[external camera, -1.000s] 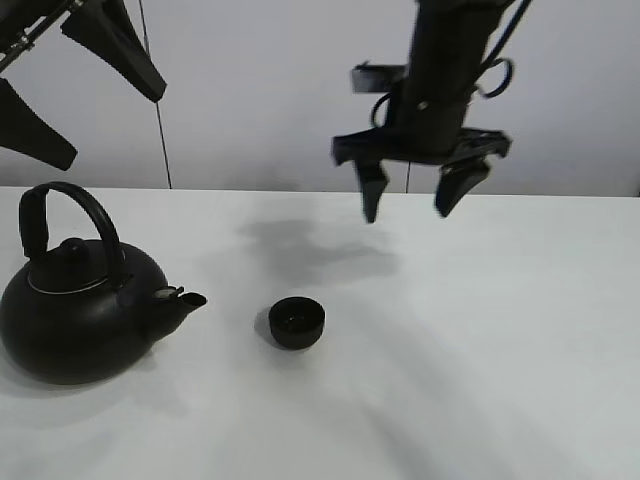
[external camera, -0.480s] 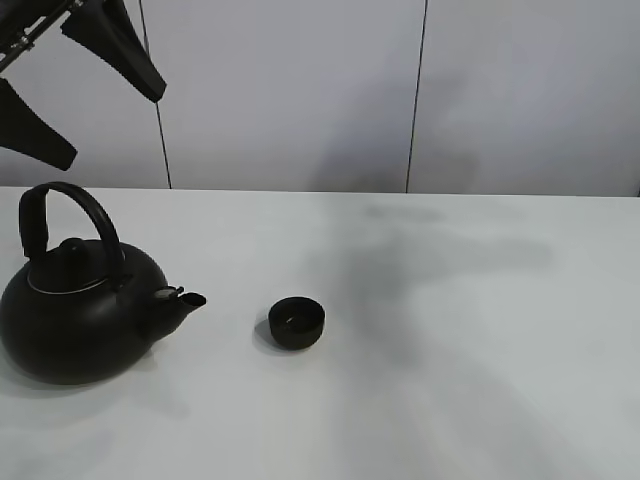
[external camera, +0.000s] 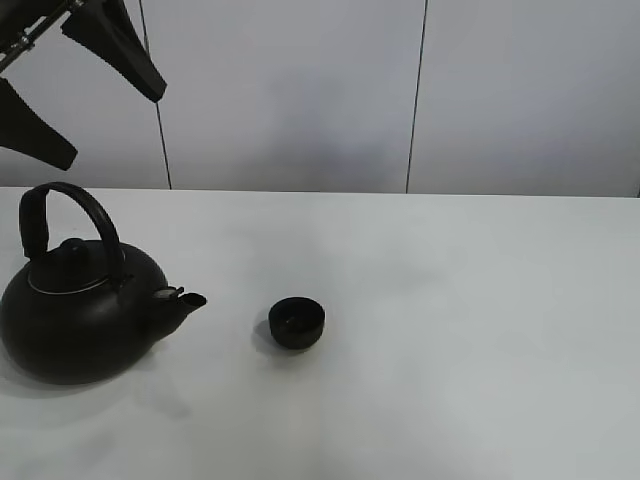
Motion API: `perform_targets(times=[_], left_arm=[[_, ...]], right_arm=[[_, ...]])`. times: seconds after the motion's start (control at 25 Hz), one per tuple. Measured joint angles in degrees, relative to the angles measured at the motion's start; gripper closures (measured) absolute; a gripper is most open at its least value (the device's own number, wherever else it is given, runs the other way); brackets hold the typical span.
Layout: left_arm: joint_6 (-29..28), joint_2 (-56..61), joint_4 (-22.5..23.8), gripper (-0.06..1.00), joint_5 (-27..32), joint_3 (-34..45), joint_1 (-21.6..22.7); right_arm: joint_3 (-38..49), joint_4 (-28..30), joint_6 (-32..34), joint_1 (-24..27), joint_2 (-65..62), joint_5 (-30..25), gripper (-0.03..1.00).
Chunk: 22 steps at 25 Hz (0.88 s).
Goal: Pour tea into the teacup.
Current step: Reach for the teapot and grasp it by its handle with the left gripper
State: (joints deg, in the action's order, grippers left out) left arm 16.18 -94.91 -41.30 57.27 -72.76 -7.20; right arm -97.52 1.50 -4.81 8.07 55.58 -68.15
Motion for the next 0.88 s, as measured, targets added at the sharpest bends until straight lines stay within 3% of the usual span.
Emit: perform_targets(times=[0.2, 0.52, 0.88], left_arm=[[0.0, 0.0, 0.0, 0.25, 0.0, 0.0, 0.0], [0.0, 0.0, 0.0, 0.25, -0.03, 0.0, 0.0], [0.0, 0.0, 0.0, 0.25, -0.03, 0.0, 0.0]], right_arm=[[12.56, -5.74, -3.34, 0.0, -19.68, -0.78, 0.42], [39.33, -6.28, -2.39, 0.0, -45.57, -1.36, 0.42], [62.5, -4.53, -1.24, -1.93, -55.58, 1.55, 0.42]])
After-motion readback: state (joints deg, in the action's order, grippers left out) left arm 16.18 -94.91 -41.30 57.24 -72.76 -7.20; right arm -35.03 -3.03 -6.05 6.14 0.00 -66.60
